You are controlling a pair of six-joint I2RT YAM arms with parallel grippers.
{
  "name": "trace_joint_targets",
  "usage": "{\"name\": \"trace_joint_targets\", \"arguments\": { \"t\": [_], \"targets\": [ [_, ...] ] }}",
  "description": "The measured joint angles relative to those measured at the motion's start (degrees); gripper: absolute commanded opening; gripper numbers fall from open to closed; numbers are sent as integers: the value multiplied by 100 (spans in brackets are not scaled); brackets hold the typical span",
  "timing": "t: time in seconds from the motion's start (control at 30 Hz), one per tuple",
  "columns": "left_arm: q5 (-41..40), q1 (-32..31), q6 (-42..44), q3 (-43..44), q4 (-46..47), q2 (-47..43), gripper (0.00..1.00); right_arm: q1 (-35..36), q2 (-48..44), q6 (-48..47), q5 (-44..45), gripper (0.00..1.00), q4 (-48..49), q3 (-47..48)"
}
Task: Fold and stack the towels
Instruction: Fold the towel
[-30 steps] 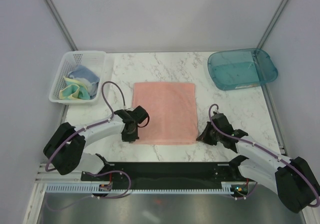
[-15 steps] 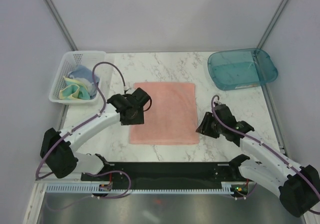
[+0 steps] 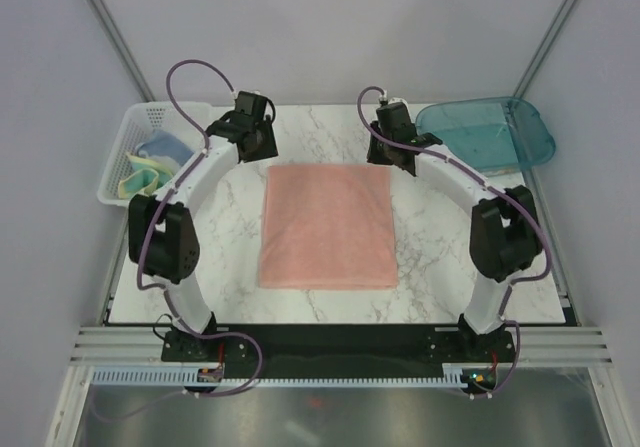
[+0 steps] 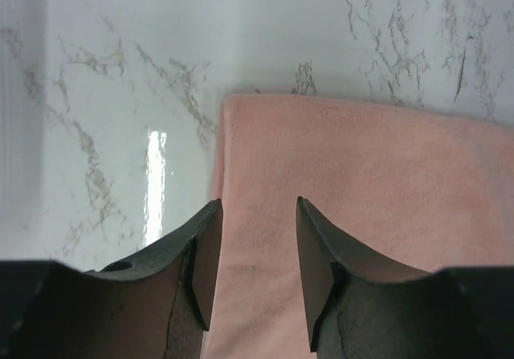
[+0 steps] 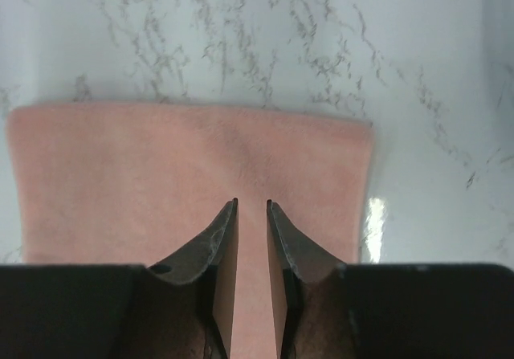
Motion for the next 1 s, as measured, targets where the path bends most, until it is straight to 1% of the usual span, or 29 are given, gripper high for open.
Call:
{"name": "trace_joint_targets", "arguments": {
  "t": [0.1,0.23,0.33,0.5,0.6,0.7,0.73,0.8,0.83,0.9,0.97,1.0],
  "targets": [
    [426,256,286,439,308,907,47,-243,763,-334,7,27,44,479],
    [804,348,494,721,490,1700,47,-494,1355,-570,-61,26,55,645],
    [953,374,533,815,560,2076,47,-614,1657,-667,-131,27,72,649],
    [938,424,560,916,658,2428,47,-780,2057,-761,-240,28,101,649],
    [951,527,560,916,654,2533,48,-850,2074,-831,-365,33,170,678],
    [1008,645,595,916,651,2544,53,-879,2074,-986,-522,40,190,680],
    [1051,671,614,927,651,2540,57,-898,2074,-1093,-664,42,192,684],
    [1263,739,855,957,649,2522,61,-940,2068,-1327,-953,48,190,693],
    [1331,752,981,960,649,2500,64,-964,2052,-1458,-1121,49,190,693],
    [1451,758,1196,970,649,2435,65,-1010,2020,-1718,-1456,53,186,693],
    [1622,785,1399,1012,649,2356,65,-1080,1987,-2002,-1816,56,184,717],
    [1753,796,1480,1064,651,2341,65,-1123,1982,-2144,-1969,59,177,752]
  ]
}}
